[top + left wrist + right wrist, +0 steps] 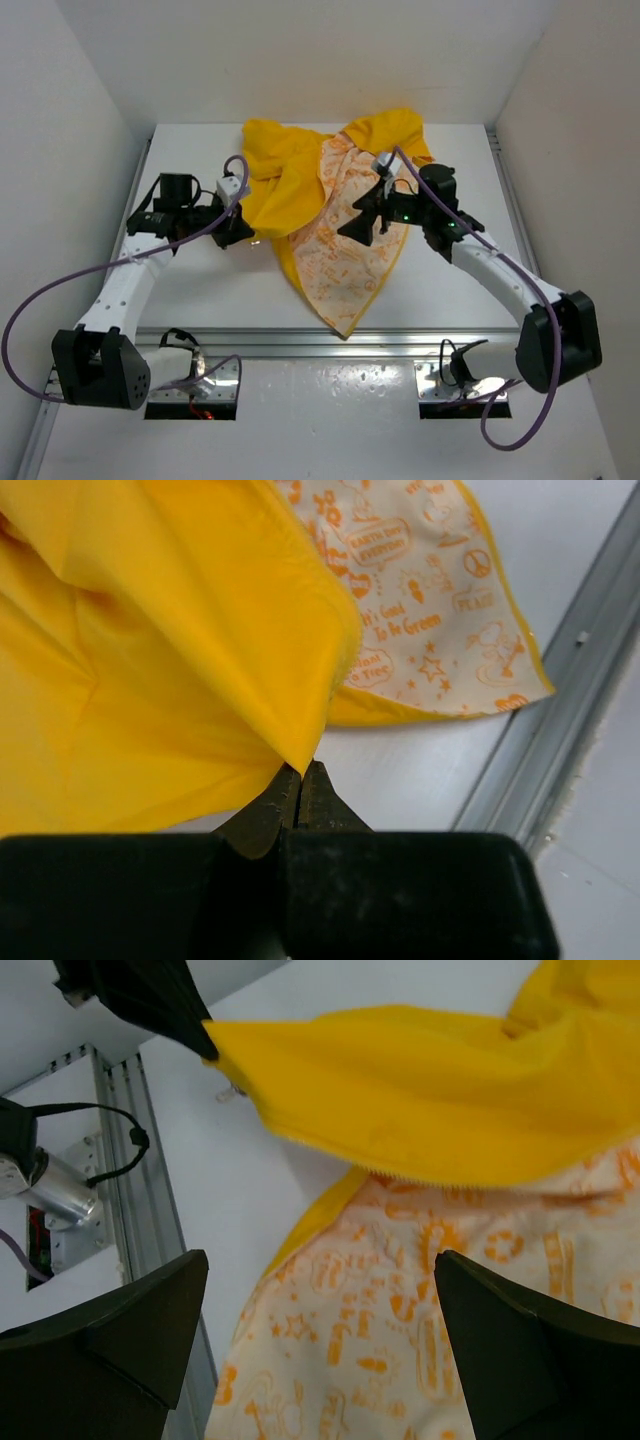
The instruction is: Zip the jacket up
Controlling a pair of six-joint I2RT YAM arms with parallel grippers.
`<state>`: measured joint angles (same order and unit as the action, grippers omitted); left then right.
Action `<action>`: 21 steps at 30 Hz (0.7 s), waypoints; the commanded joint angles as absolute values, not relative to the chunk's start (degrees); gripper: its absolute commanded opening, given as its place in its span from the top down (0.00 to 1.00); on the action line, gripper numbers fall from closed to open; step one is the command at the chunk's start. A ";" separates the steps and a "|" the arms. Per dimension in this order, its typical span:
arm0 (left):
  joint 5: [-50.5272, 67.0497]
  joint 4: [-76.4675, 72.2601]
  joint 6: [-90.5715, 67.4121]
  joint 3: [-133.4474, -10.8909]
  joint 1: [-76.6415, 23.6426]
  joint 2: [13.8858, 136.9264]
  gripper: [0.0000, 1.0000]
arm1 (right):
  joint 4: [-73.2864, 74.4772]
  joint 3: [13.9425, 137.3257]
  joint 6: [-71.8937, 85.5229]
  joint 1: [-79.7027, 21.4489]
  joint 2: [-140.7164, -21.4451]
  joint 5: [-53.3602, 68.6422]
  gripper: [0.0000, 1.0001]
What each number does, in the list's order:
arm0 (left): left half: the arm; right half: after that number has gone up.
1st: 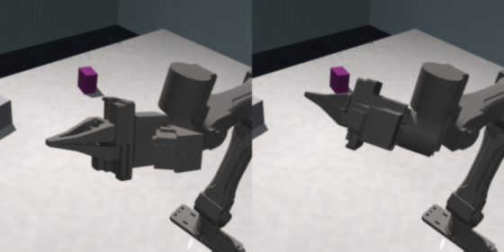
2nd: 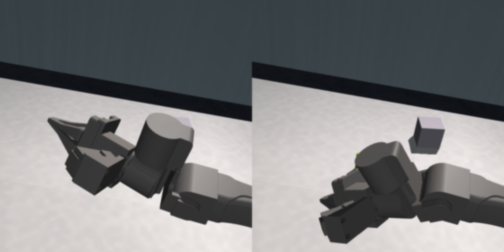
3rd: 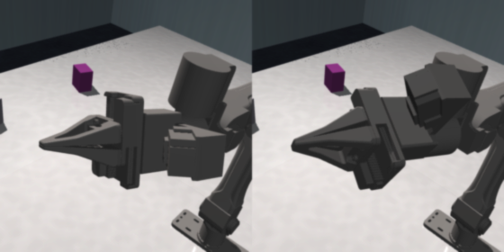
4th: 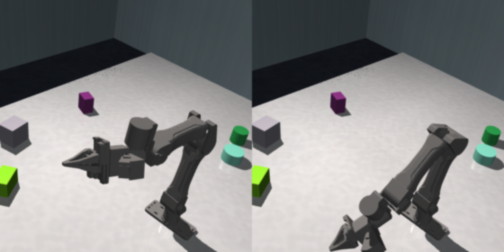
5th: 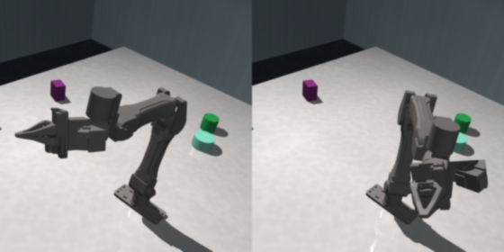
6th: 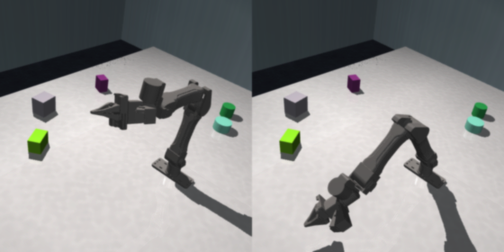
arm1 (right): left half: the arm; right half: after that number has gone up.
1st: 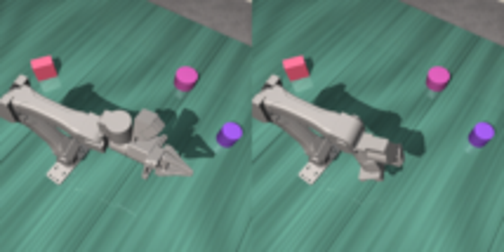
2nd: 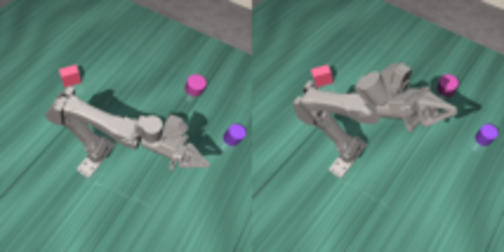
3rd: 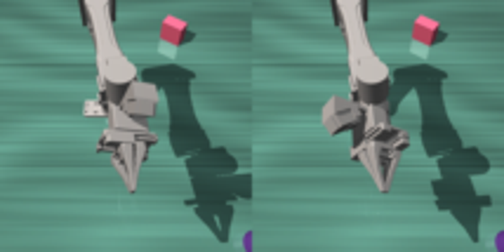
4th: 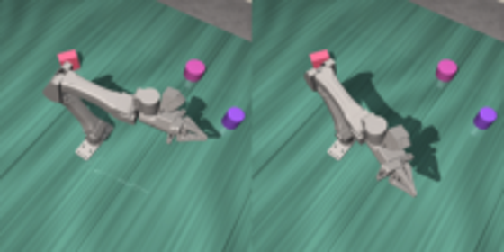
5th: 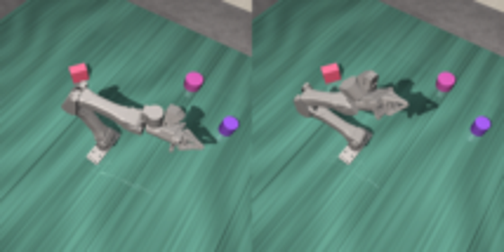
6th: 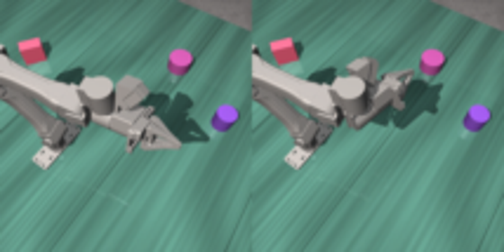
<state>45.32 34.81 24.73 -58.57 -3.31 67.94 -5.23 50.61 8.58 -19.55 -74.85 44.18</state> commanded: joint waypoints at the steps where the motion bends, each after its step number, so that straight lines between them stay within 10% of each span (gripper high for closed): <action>1: 51.50 37.96 23.12 -57.57 -3.60 68.20 1.00 | -18.09 53.79 7.13 -24.59 -77.60 46.06 0.04; 21: 61.53 40.86 19.95 -58.10 -7.11 69.96 1.00 | -30.50 56.16 -8.52 -38.58 -90.96 45.44 0.00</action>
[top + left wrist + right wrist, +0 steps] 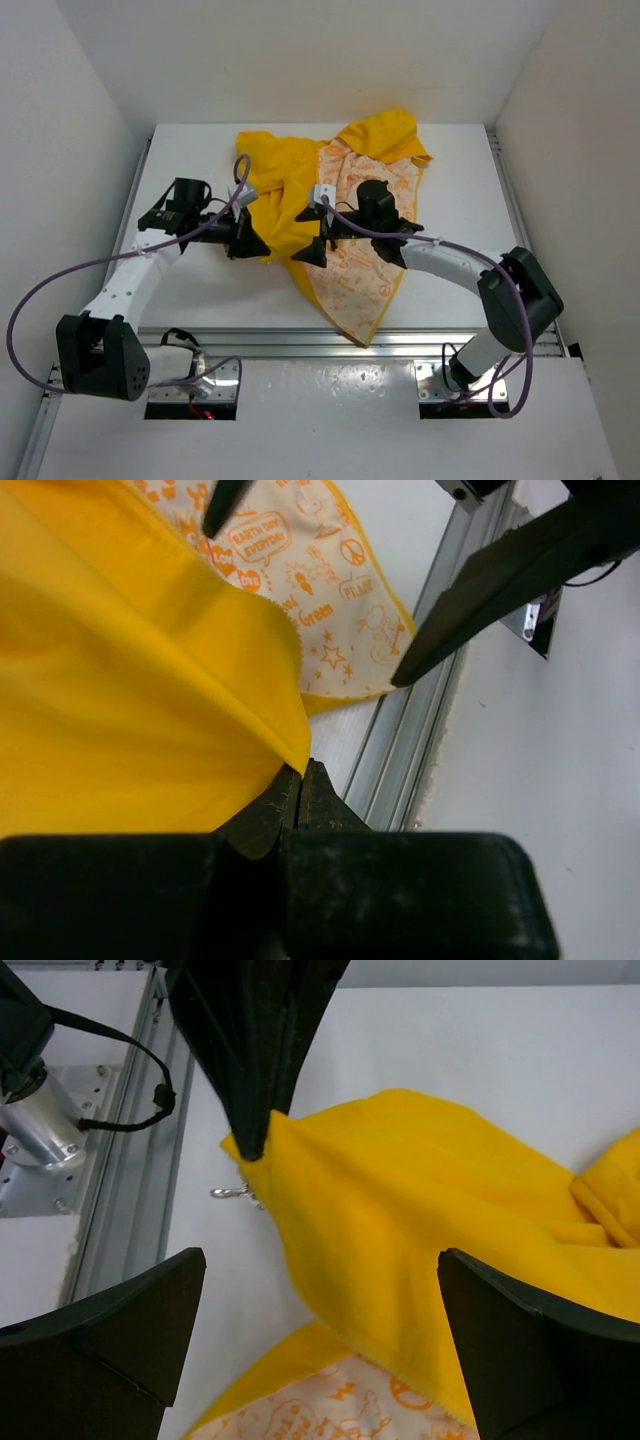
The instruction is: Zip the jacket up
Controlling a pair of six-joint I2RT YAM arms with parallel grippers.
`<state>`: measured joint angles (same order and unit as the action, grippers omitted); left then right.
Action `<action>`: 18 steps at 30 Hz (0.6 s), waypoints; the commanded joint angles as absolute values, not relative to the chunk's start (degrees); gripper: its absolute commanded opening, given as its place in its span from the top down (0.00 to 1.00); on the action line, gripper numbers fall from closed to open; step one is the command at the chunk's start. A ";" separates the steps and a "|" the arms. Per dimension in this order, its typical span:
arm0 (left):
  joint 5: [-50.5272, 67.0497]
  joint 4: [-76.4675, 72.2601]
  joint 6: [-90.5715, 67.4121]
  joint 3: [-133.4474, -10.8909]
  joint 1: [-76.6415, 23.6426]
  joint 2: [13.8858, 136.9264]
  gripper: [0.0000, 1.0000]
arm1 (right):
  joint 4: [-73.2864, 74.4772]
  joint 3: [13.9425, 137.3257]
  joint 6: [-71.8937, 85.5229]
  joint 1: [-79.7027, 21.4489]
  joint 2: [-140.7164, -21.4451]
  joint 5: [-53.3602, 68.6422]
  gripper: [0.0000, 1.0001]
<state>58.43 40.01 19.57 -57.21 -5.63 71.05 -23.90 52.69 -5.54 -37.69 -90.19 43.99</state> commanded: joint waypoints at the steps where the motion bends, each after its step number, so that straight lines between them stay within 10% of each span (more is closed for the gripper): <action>1: 61.52 40.87 19.95 -58.10 -7.90 69.96 1.00 | -31.46 56.68 -8.61 -38.67 -91.75 45.96 0.00; 18: 60.29 40.87 20.48 -60.38 -9.58 68.38 1.00 | -25.59 57.66 -14.24 -41.31 -94.83 56.25 0.22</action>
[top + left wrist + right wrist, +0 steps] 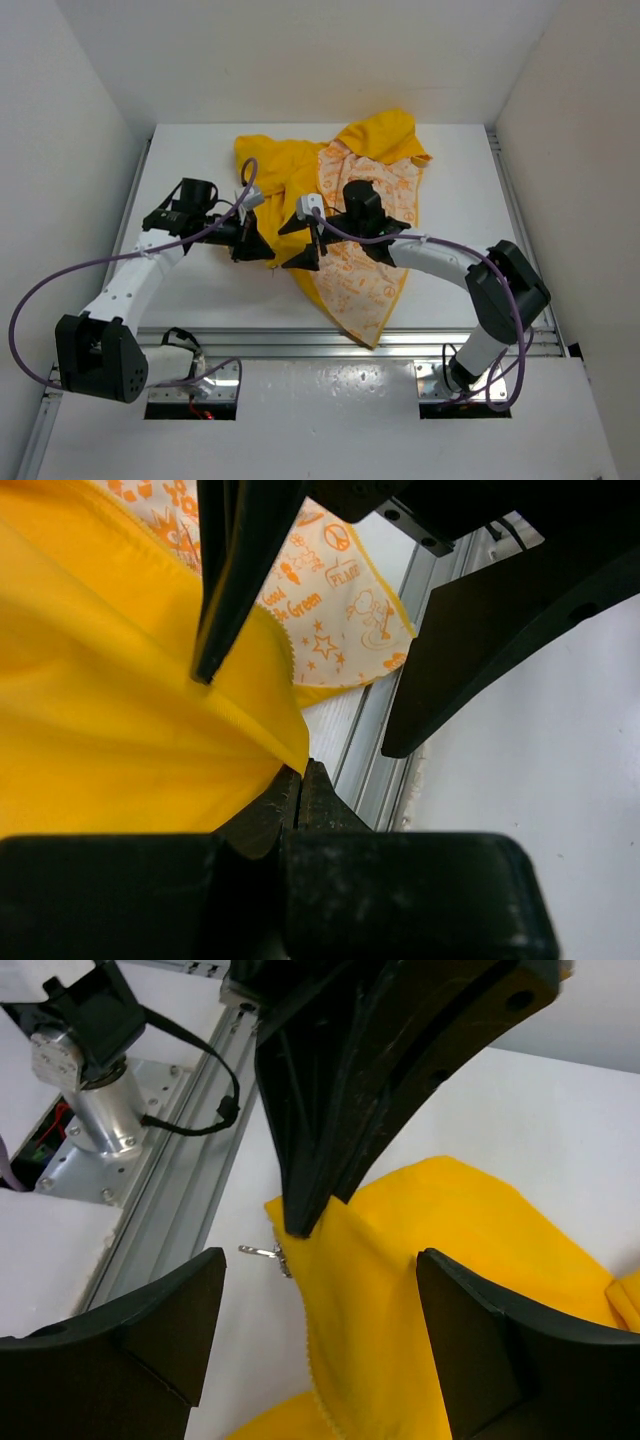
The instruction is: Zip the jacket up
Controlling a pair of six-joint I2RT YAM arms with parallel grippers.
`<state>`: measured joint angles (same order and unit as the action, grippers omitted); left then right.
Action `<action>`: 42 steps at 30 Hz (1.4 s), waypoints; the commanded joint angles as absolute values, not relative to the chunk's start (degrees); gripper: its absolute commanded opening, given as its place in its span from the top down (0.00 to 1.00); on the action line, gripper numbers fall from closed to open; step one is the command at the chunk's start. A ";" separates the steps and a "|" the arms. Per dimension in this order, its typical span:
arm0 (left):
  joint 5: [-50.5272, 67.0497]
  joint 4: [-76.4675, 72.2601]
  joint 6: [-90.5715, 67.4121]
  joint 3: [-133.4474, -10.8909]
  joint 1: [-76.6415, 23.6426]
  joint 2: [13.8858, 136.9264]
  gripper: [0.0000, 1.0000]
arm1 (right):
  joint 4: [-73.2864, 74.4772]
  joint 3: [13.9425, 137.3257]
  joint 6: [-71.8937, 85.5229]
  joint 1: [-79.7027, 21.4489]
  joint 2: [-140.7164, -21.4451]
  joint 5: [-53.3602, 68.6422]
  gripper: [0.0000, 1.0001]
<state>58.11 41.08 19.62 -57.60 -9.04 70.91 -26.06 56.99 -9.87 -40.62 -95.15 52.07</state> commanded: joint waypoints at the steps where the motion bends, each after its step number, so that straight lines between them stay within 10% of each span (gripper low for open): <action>1: 60.99 40.87 20.48 -60.38 -9.58 68.38 1.00 | -25.23 57.66 -14.93 -40.96 -95.01 56.16 0.23; 13: 58.63 44.47 24.07 -59.85 -13.18 66.62 1.00 | -29.27 60.38 -13.27 -40.78 -98.35 51.15 0.34; 24: 55.55 46.76 27.77 -59.33 -13.18 66.09 1.00 | -25.93 58.81 -15.64 -39.38 -94.49 56.07 0.91; 32: 50.71 45.70 28.91 -61.25 -13.18 65.48 0.59 | 18.43 69.58 -39.04 -40.16 -91.58 63.99 1.00; 42: 51.32 46.23 33.30 -63.46 -14.24 62.15 0.47 | 42.72 83.06 -46.23 -40.43 -98.44 64.34 1.00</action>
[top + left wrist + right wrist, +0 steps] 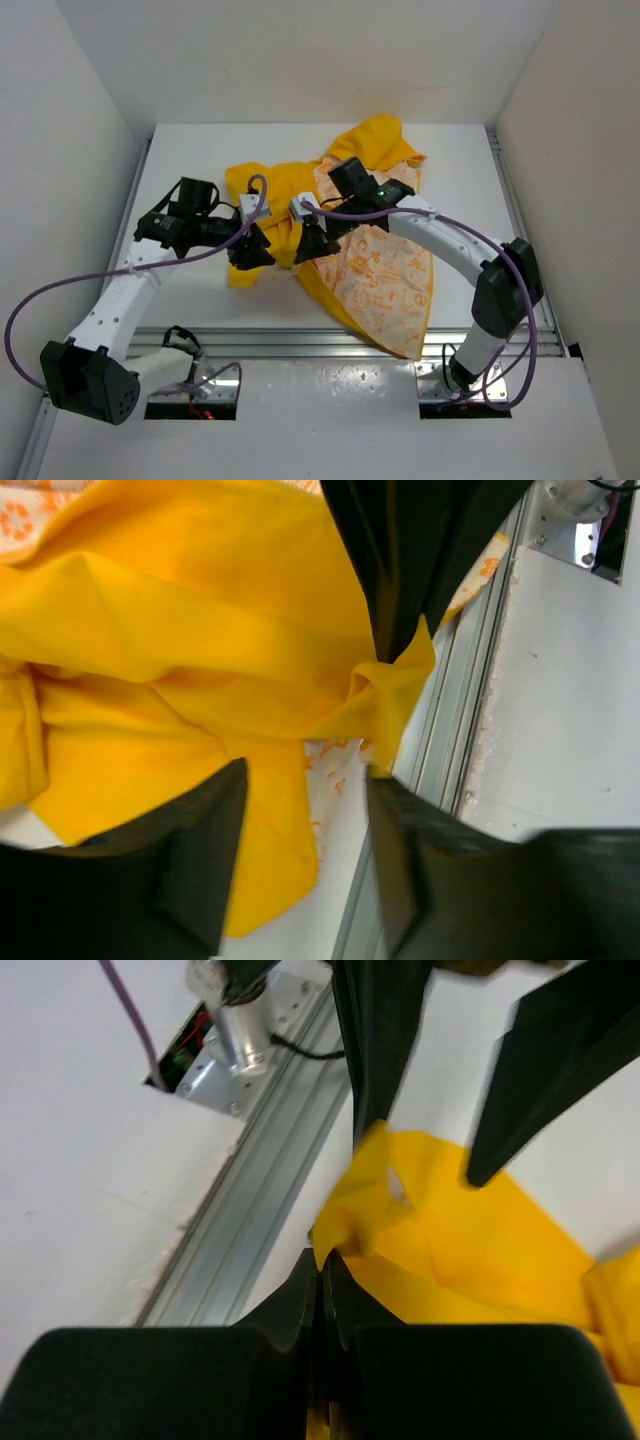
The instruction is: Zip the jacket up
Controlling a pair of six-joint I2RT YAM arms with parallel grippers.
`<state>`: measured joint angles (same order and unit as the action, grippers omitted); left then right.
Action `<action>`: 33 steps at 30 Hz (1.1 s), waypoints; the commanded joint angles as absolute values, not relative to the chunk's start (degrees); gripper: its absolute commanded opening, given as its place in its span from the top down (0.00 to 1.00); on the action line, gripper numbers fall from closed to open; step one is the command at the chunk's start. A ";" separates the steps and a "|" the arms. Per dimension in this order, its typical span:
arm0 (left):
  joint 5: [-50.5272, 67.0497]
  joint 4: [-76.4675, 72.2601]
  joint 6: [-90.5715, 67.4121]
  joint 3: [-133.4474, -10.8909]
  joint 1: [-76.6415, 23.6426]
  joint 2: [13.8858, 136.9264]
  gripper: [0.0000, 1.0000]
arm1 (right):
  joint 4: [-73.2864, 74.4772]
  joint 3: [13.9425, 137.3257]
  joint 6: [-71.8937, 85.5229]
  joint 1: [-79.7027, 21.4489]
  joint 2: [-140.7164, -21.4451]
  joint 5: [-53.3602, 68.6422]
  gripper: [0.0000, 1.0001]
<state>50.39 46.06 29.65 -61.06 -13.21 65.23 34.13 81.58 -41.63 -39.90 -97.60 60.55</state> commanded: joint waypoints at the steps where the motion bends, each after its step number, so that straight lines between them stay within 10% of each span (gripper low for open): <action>1: 51.33 46.23 33.83 -63.46 -14.76 61.53 0.42 | 42.80 83.06 -45.97 -40.52 -98.44 64.07 1.00; 19: 61.60 48.78 34.54 -63.29 -18.02 62.49 0.08 | 43.33 87.45 -42.28 -42.28 -100.99 55.46 1.00; 22: 61.61 46.16 31.65 -61.71 -18.54 63.02 0.08 | 42.54 87.36 -41.66 -42.45 -100.81 54.49 1.00; 29: 60.38 42.01 27.51 -59.86 -19.07 64.86 0.44 | 40.34 87.19 -38.76 -42.63 -100.37 53.44 1.00; 33: 59.86 40.78 26.46 -58.63 -19.07 65.48 0.41 | 39.90 87.63 -38.58 -42.89 -100.11 53.00 1.00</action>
